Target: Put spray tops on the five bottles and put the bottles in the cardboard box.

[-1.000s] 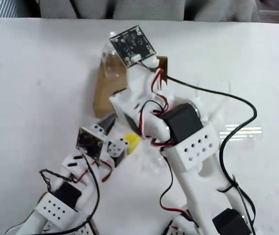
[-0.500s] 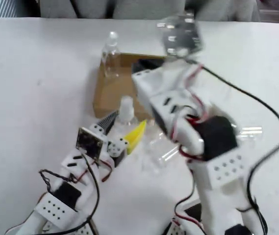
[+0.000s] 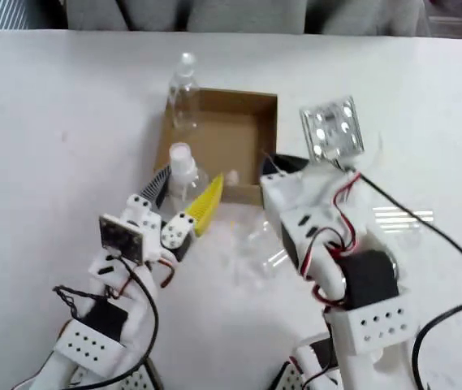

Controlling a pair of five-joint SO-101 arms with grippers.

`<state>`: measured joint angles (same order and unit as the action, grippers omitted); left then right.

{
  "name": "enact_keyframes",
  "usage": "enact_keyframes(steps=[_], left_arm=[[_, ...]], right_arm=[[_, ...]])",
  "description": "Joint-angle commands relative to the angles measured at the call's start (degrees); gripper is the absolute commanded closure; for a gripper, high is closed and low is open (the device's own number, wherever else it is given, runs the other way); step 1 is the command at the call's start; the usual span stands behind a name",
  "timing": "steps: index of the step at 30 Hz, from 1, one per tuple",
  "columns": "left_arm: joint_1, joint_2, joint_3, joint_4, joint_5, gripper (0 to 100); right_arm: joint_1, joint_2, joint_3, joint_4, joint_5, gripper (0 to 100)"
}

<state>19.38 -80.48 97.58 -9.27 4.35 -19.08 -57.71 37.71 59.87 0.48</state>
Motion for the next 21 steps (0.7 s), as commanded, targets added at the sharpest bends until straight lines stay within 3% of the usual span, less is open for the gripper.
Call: enact_keyframes(steps=[1,10,17,21], left_arm=[[-0.92,-0.75,-4.22,-0.44,-0.18,98],[-9.63,-0.66,-12.92,1.23,-0.26,98],[-10.59,-0.4,-16.97,1.67,-0.35,98],[-10.59,6.2,-23.65,5.54,-0.35,98]], right_arm=[[3.21,-6.46,8.09,-5.67,0.62,98.4],[6.81,-20.7,26.46,-11.21,0.7,98.4],[9.1,-28.0,34.46,-13.14,0.79,98.4],[9.1,-30.29,37.89,-13.14,0.79,98.4]])
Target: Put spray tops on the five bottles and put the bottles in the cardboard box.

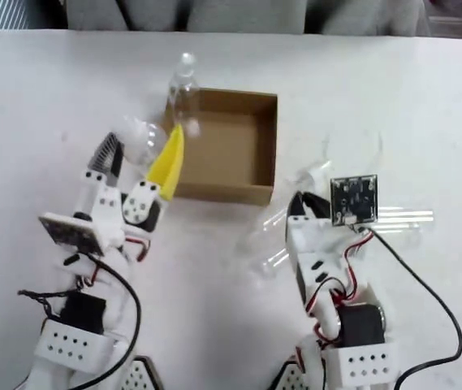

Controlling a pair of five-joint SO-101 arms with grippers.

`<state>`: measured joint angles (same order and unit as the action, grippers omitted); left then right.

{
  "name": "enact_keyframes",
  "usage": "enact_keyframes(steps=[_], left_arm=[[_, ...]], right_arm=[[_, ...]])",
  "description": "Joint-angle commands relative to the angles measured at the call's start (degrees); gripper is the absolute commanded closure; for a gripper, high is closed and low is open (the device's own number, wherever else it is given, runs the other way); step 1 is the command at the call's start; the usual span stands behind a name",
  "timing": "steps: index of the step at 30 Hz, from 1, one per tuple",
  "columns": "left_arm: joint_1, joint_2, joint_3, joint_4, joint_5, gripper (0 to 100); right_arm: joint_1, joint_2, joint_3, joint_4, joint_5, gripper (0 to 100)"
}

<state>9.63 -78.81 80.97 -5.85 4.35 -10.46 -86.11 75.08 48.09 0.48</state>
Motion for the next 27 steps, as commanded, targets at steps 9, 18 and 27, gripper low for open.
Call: enact_keyframes(steps=[9,18,27], left_arm=[[-0.84,28.26,-15.12,-7.47,-0.44,98],[-4.26,51.74,-17.41,-26.46,-0.44,97],[-5.14,75.03,-23.47,-44.48,-0.44,97]], right_arm=[[0.48,-9.1,7.3,-3.56,0.7,98.4],[0.13,-16.92,18.55,-11.65,0.7,98.4],[0.04,-17.19,20.92,-13.49,0.7,98.4]])
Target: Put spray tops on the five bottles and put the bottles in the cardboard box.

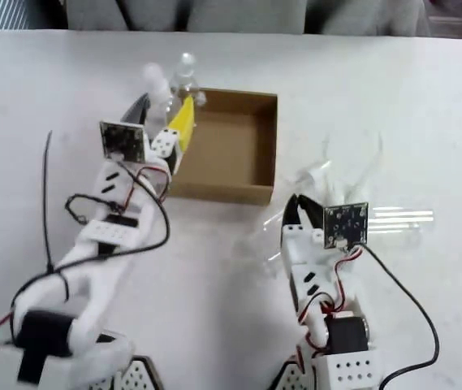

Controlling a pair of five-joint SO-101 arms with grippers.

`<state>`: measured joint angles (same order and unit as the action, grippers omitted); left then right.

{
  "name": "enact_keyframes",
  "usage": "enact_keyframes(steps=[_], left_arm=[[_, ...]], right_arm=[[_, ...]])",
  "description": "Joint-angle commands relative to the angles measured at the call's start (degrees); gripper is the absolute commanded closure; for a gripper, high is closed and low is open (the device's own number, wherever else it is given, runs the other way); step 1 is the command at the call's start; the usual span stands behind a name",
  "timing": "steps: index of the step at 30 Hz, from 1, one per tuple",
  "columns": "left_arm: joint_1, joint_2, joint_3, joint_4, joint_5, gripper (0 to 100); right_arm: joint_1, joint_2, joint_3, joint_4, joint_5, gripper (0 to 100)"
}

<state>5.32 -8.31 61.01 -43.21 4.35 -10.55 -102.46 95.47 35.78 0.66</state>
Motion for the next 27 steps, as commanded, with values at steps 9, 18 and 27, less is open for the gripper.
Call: enact_keyframes(steps=[9,18,27], left_arm=[[-0.92,22.37,-9.49,-19.43,-0.44,98],[-0.92,33.19,-16.62,-24.7,-0.44,98],[-0.92,37.41,-21.1,-24.35,-0.44,98]], right_arm=[[0.04,-0.84,0.53,-1.19,0.53,98.4],[0.04,-0.84,0.53,-1.1,0.53,98.4],[0.04,-0.84,0.53,-0.84,0.53,98.4]])
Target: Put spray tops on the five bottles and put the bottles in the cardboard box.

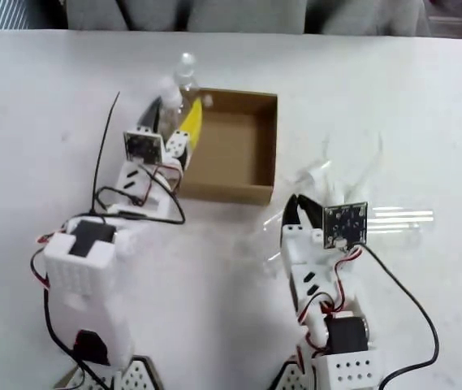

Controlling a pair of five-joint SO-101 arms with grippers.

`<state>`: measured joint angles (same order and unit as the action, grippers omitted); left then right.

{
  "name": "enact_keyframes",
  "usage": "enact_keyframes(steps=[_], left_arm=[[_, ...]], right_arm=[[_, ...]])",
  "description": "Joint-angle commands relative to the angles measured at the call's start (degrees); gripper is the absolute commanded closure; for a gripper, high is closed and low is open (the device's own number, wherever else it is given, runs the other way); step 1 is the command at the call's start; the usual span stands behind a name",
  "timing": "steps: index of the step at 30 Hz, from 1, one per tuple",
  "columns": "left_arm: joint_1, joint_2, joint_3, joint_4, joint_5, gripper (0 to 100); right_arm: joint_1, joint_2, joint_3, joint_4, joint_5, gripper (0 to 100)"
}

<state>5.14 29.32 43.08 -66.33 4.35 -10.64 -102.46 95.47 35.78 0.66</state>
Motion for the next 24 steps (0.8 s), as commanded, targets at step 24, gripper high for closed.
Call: enact_keyframes(steps=[24], left_arm=[[-0.75,4.62,-8.97,3.25,-0.44,97]], right_arm=[[0.13,-0.84,0.62,-0.75,0.53,98.4]])
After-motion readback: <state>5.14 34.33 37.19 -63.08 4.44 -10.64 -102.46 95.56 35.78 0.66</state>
